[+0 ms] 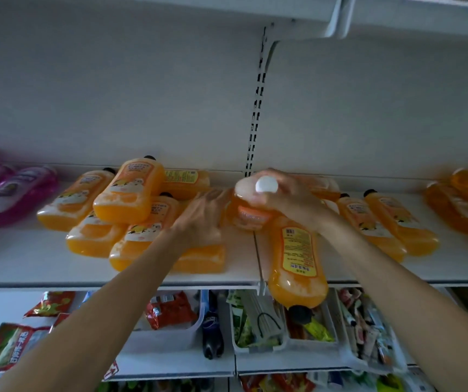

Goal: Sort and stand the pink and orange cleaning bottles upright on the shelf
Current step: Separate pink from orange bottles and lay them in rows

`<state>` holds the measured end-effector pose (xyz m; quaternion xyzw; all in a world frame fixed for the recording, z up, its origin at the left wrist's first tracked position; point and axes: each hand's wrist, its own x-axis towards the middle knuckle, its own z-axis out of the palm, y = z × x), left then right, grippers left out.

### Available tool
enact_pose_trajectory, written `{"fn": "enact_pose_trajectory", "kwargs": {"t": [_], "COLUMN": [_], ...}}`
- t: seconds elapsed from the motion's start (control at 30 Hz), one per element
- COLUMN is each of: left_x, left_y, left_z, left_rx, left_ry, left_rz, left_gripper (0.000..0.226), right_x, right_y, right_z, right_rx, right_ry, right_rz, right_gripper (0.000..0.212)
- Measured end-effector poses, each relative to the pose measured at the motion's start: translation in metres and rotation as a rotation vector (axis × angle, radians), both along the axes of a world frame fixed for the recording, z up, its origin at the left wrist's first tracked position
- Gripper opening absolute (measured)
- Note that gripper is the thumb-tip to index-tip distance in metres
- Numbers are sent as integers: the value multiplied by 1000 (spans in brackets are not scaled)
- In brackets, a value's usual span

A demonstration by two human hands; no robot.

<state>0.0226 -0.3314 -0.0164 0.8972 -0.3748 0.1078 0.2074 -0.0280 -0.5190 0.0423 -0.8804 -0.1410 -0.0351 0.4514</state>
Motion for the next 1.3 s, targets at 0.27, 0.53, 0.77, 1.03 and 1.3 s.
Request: {"fn": "enact_pose_trajectory", "kwargs": {"t": [0.27,0.53,0.77,1.03,1.3], "left_x": [-7,-7,0,-10,-28], "left_y": [-5,-6,-14,-74,-193], "left_z": [-4,-6,6,41,49], "left_rx": [-156,-158,-76,-475,-461], "left_ry": [284,228,231,287,410], "left_rz": [49,81,84,-119,-134], "left_gripper": [67,64,73,81,92], "right_x": [32,20,3,-7,-32], "right_y": [16,4,-5,-39,-141], "right_z": [-13,-37,-43,-14,-12], "right_rx": [283,245,254,568,599], "right_ry": [4,-76,-126,-358,-419], "right_rz": [-270,-173,-204,-460,-738], "right_gripper": [35,97,95,78,68]}}
